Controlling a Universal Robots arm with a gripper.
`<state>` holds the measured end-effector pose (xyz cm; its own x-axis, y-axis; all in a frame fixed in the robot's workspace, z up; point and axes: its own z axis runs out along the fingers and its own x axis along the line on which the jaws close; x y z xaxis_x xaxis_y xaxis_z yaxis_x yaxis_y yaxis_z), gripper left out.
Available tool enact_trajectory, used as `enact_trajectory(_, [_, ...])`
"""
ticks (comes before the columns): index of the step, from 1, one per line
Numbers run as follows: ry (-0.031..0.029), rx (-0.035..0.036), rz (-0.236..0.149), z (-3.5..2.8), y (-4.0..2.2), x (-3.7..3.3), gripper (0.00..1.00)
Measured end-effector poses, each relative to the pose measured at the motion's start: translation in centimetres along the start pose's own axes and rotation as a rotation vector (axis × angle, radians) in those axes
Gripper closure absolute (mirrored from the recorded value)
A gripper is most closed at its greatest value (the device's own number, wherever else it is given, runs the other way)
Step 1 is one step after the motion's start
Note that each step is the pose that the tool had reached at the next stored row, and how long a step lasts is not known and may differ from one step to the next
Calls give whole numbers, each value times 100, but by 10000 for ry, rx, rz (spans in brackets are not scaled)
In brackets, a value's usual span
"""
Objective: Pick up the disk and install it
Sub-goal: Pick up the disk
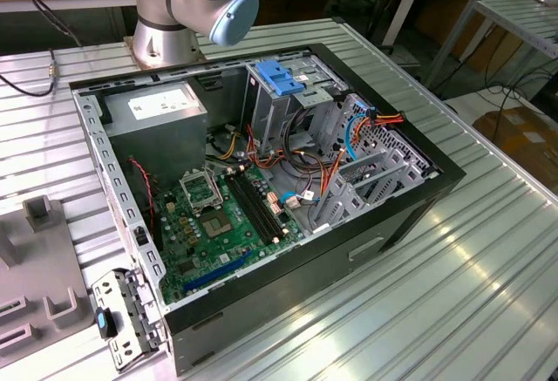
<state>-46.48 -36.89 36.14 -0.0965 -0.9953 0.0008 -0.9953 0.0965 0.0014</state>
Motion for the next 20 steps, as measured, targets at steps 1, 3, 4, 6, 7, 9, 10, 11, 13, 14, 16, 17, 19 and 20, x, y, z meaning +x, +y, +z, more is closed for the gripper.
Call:
enact_trajectory(1, [1,-1,-29,21,2,-9,55])
enact_trajectory(3, [-4,1,-75,58,13,-18,55])
enact_trajectory(4, [-8,-3,-104,70,26,-18,55])
enact_trajectory(6, [-27,0,-188,100,43,-16,55])
enact_trajectory(7, [-33,-2,-263,116,48,-16,55])
enact_trajectory(9, [-34,-4,-386,150,50,-18,55])
enact_trajectory(10, [-33,-5,-434,164,50,-18,55])
enact_trajectory(11, [-34,-4,-485,182,50,-19,48])
enact_trajectory(13, [-36,-3,-676,235,50,-21,48])
enact_trajectory(14, [-36,-4,-762,253,51,-22,48])
enact_trajectory(16, [-37,-4,-919,321,51,-22,48])
enact_trajectory(17, [-37,-4,-935,342,51,-22,48])
enact_trajectory(19, [-38,-5,-939,403,50,-22,48])
enact_trajectory(20, [-39,-4,-939,443,50,-23,48])
